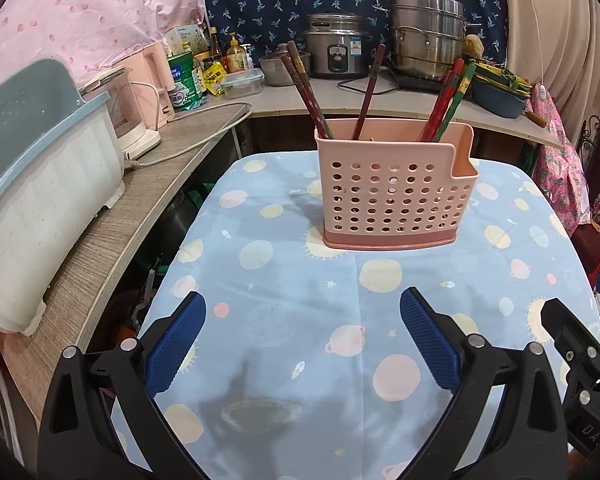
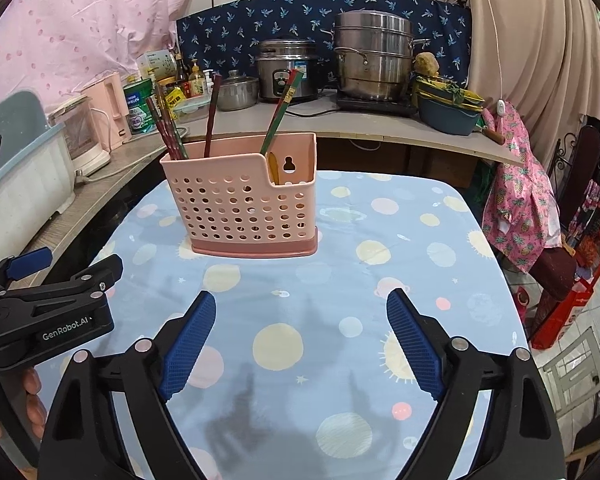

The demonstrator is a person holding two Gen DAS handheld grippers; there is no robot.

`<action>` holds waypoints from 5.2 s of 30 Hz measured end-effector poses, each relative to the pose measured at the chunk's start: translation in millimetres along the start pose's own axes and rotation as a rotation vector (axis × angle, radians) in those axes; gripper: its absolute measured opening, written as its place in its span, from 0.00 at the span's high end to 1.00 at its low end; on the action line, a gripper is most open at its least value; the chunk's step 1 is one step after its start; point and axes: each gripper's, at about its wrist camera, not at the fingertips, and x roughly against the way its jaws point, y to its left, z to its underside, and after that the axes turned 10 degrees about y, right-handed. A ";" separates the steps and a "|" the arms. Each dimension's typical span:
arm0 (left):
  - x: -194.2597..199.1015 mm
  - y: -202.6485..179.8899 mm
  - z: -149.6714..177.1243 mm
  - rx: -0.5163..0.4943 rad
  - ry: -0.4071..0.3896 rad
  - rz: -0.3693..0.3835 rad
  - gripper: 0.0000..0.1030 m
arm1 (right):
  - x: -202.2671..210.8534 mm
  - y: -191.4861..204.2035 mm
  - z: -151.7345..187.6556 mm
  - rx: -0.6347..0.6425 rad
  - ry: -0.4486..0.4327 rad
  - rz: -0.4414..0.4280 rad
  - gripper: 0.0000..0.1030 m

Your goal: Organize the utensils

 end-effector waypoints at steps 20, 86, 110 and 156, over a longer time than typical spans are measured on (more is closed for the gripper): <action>-2.4 -1.5 -0.7 -0.008 0.005 0.000 0.07 | -7.3 2.1 -1.0 0.001 0.033 0.011 0.06; -14.4 -10.5 -10.1 -0.043 -0.005 0.000 0.07 | -23.1 3.9 -11.5 -0.011 0.046 0.002 0.06; -15.8 -11.3 -13.6 -0.041 -0.002 -0.009 0.07 | -23.7 3.1 -12.2 -0.011 0.045 0.001 0.06; -41.4 8.6 -32.8 -0.018 0.041 0.007 0.07 | -44.6 7.7 -27.9 -0.015 0.065 0.033 0.06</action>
